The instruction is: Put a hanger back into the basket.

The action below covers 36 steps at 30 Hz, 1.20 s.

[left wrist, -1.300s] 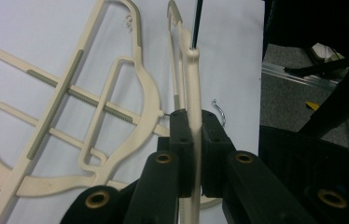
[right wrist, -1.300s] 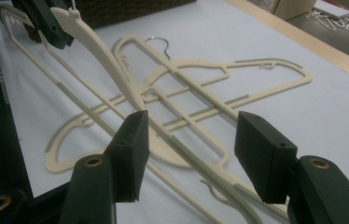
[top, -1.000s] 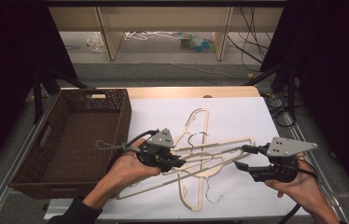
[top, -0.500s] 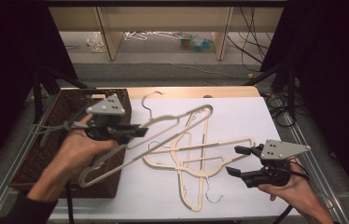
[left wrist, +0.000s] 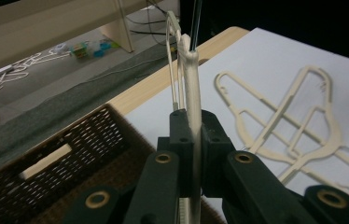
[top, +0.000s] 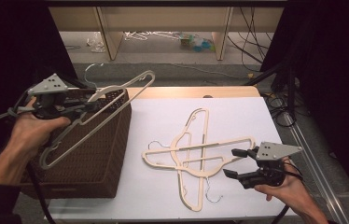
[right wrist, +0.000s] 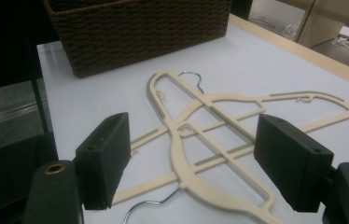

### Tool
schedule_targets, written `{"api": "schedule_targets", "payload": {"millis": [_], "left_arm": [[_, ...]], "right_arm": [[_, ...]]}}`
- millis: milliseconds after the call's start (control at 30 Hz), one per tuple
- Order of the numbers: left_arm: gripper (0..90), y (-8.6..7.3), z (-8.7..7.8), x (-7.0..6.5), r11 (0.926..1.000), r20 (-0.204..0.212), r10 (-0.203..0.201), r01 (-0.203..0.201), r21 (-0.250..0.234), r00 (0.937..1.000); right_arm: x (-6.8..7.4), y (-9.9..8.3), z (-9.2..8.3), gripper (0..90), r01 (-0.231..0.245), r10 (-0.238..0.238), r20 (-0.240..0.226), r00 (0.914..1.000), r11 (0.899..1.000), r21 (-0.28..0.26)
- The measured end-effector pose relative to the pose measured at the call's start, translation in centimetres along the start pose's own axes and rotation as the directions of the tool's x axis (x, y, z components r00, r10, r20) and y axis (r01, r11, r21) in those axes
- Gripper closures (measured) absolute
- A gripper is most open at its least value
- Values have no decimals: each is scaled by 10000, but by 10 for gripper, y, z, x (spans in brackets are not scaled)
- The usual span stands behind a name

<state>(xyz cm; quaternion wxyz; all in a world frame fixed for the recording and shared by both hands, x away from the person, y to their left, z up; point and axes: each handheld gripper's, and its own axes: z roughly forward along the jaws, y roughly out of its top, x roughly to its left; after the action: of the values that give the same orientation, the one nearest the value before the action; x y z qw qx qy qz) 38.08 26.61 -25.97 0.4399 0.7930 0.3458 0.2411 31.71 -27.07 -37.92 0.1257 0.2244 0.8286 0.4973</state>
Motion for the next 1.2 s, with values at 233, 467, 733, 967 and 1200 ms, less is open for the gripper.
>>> {"api": "schedule_targets", "payload": {"millis": [233, 467, 733, 967, 1200], "left_arm": [[857, -32, -1, 32, 9991, -266, -410, 408, -80, 9988], [857, -63, -3, 50, 9974, -455, -718, 716, -47, 9964], [857, -84, -11, 61, 9958, -612, -912, 904, -145, 9940], [857, -96, -13, 66, 9926, -599, -1216, 1214, -66, 9908], [856, -109, -1, 66, 9865, -419, -1550, 1569, 478, 9870]], "right_arm": [[-4, -5, 1, 284, -130, 130, 43, 9999, 9999, 79], [-4, -8, 4, 284, -196, 196, -22, 9998, 9998, 33], [-4, -10, 5, 284, -192, 192, -11, 9998, 9998, 53], [-5, -12, 6, 284, -247, 248, -40, 9997, 9996, 134], [-6, -13, 6, 284, -245, 247, -74, 9997, 9993, 288]]}}
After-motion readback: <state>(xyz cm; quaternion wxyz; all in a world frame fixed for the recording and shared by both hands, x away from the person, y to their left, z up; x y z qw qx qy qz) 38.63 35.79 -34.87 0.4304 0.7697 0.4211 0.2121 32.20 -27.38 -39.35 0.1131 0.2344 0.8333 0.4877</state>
